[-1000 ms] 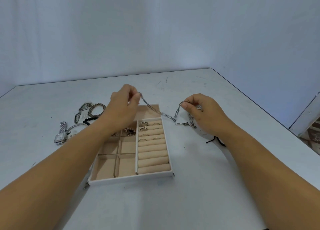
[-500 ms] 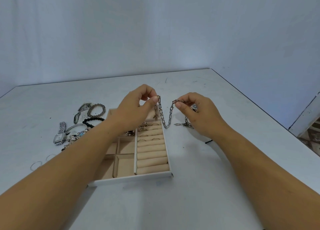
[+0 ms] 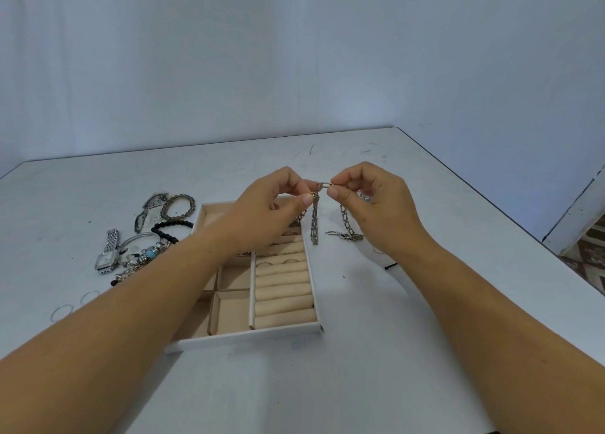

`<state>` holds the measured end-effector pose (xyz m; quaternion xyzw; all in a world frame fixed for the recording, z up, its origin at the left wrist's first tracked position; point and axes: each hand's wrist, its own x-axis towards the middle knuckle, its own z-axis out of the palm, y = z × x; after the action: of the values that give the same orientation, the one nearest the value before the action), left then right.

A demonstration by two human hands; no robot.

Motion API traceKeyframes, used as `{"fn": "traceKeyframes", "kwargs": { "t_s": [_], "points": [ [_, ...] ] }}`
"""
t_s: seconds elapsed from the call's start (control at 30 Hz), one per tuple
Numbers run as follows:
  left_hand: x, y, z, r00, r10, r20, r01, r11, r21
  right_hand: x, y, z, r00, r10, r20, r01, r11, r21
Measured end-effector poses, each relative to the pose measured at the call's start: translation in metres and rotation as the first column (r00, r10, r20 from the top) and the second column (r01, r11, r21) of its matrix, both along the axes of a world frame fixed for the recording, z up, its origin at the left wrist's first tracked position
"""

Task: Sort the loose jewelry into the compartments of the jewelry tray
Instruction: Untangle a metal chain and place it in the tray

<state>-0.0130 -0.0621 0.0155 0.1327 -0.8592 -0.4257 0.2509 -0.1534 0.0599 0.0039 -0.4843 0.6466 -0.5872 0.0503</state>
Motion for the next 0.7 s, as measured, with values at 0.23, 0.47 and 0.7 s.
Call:
{"fn": "traceKeyframes", "kwargs": {
  "t_s": [0.23, 0.47, 0.7],
  "points": [
    [-0.0010, -0.0006, -0.0056, 0.997, 0.035, -0.076, -0.032, 0.999, 0.040, 0.0033, -0.0016, -0.0026, 1.000, 0.026, -0.007, -0.026, 1.000, 0.007],
    [0.0002, -0.0048, -0.0065, 0.978, 0.203, -0.045, -0.208, 0.963, -0.174, 0.0020, -0.0010, -0.0061, 0.998, 0.032, -0.062, -0.025, 0.994, 0.110],
    [-0.0004, -0.0061, -0.0069, 0.973, 0.230, 0.007, -0.222, 0.946, -0.238, 0.0020, -0.0013, -0.0076, 0.993, 0.005, -0.117, 0.016, 0.984, 0.178]
  ]
}}
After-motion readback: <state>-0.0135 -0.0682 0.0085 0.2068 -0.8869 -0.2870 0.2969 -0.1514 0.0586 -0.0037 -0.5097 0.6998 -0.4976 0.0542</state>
